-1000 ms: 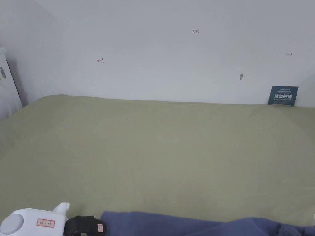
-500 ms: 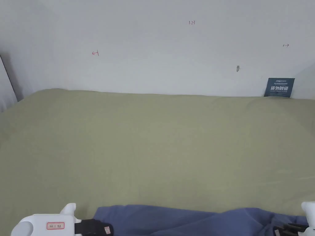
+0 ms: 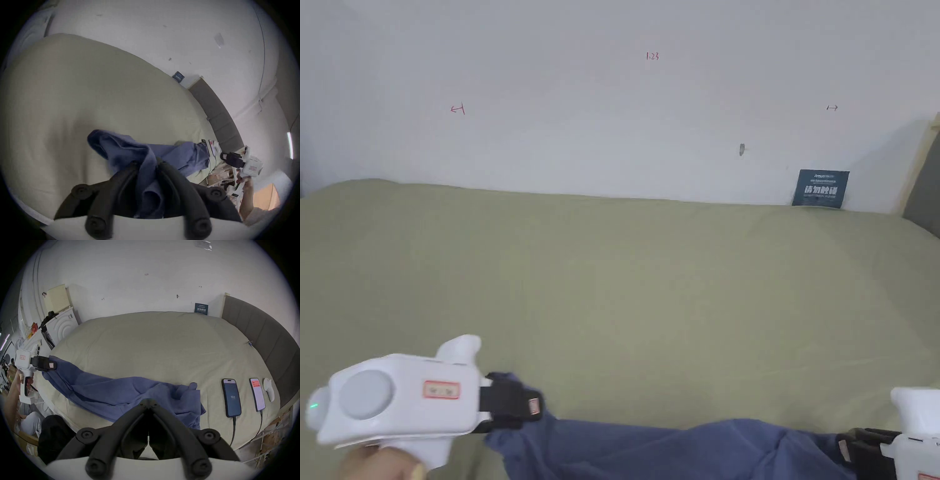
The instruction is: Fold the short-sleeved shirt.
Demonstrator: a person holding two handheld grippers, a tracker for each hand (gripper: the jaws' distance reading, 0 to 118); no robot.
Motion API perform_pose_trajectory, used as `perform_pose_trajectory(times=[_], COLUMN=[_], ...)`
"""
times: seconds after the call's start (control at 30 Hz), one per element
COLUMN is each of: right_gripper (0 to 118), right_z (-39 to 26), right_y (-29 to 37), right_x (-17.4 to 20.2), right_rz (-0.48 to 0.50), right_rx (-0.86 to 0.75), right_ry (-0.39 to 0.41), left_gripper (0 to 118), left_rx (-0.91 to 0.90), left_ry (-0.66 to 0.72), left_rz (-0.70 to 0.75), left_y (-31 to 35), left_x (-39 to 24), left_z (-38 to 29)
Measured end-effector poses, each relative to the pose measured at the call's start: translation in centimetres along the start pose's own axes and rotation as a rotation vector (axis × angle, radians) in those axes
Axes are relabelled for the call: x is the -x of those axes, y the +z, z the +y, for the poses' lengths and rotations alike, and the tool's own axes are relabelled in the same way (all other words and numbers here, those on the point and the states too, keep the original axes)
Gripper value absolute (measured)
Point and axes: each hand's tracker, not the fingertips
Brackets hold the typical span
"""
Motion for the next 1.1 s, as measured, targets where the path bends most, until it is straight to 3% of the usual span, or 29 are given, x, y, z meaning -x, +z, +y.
perform_pose_trajectory(times=[0.13,0.33,0.37,0.4,0.43,0.47,0.5,0.6,0.63,0.7,0.73,0.8,0.97,1.1], right_gripper=[0,0,0,0,0,0,0,0,0,0,0,0,0,0], right_z=[-0.7,-1.3,-1.3,-1.3,-1.3,-1.3,-1.3,-1.4,-1.4,-1.6,-1.8,-2.0,-2.5,-2.8], right_y=[-0.5,-1.4,-1.5,-1.6,-1.6,-1.5,-1.3,-1.0,-1.1,-1.2,-1.3,-1.6,-2.1,-2.6], right_x=[-0.6,-1.5,-1.6,-1.8,-1.9,-2.0,-2.1,-2.3,-2.3,-2.3,-2.3,-2.3,-2.1,-1.8], right_rz=[0.009,0.006,0.001,-0.001,-0.001,-0.003,-0.005,-0.011,-0.011,-0.012,-0.011,-0.013,-0.015,-0.01], right_rx=[0.004,-0.001,-0.004,-0.006,-0.004,-0.003,-0.007,-0.024,-0.022,-0.019,-0.016,-0.001,0.011,0.022], right_ry=[-0.026,-0.086,-0.097,-0.104,-0.108,-0.108,-0.107,-0.105,-0.108,-0.117,-0.118,-0.114,-0.111,-0.108], left_gripper=[15,17,26,47,85,101,103,97,83,78,63,8,7,5], left_rx=[0.071,0.19,0.216,0.232,0.229,0.226,0.211,0.117,0.081,0.005,-0.005,0.018,0.166,0.207], left_ry=[-0.066,-0.017,-0.011,-0.008,-0.007,-0.006,0.0,0.08,0.118,0.164,0.171,0.171,0.136,0.218], left_rz=[-0.075,-0.132,-0.168,-0.184,-0.188,-0.193,-0.188,-0.176,-0.171,-0.185,-0.182,-0.16,-0.147,-0.169], left_y=[-5.3,-12.0,-12.8,-13.2,-13.6,-13.5,-13.2,-11.6,-11.1,-10.3,-10.0,-10.7,-15.5,-20.5], left_x=[-5.0,-8.2,-8.4,-8.6,-8.6,-8.5,-8.4,-7.2,-6.7,-5.7,-5.3,-4.9,-6.0,-6.4], left_z=[-0.7,-2.5,-2.7,-2.9,-3.2,-3.3,-3.5,-3.0,-3.1,-3.6,-3.6,-4.5,-8.0,-10.9])
